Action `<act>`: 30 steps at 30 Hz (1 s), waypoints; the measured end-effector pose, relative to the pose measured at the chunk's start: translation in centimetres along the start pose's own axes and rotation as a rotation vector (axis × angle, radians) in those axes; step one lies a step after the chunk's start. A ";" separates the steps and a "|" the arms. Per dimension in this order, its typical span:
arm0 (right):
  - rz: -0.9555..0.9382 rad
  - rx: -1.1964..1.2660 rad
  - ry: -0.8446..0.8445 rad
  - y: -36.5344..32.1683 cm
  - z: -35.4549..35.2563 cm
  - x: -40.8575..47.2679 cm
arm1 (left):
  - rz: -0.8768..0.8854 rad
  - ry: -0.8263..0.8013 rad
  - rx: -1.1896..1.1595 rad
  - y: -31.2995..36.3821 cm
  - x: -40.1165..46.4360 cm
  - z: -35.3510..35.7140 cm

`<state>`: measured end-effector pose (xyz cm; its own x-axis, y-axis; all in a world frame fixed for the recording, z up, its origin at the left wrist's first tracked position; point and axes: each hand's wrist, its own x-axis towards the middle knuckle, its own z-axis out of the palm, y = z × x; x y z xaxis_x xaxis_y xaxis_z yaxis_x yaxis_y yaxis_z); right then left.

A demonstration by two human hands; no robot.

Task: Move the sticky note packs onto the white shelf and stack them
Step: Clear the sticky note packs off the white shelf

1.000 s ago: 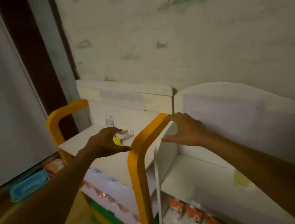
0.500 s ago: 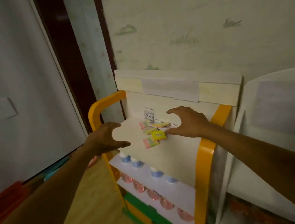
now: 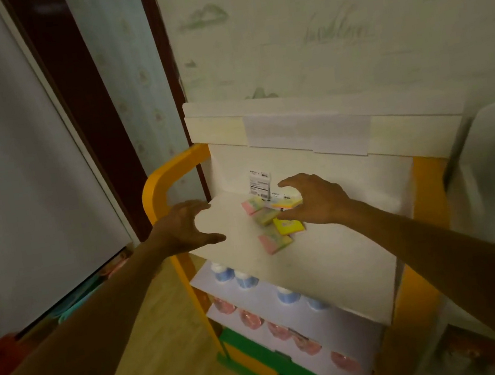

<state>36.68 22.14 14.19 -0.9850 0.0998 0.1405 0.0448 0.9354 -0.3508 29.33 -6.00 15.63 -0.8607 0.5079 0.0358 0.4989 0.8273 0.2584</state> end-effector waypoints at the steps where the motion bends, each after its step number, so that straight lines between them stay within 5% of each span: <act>1: 0.005 0.001 0.005 0.3 0.2 1.0 | 0.006 -0.009 0.001 -0.5 1.2 0.4; 17: 0.125 0.065 0.071 7.2 2.3 12.3 | 0.133 -0.244 0.074 -1.1 20.0 8.5; 30: 0.466 -0.011 0.096 11.7 3.2 10.8 | 0.161 -0.308 -0.182 3.4 31.0 16.0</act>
<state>25.99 33.09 8.60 -0.8395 0.5405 0.0557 0.4807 0.7866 -0.3875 5.91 16.41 2.16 -0.6887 0.6985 -0.1943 0.5749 0.6894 0.4407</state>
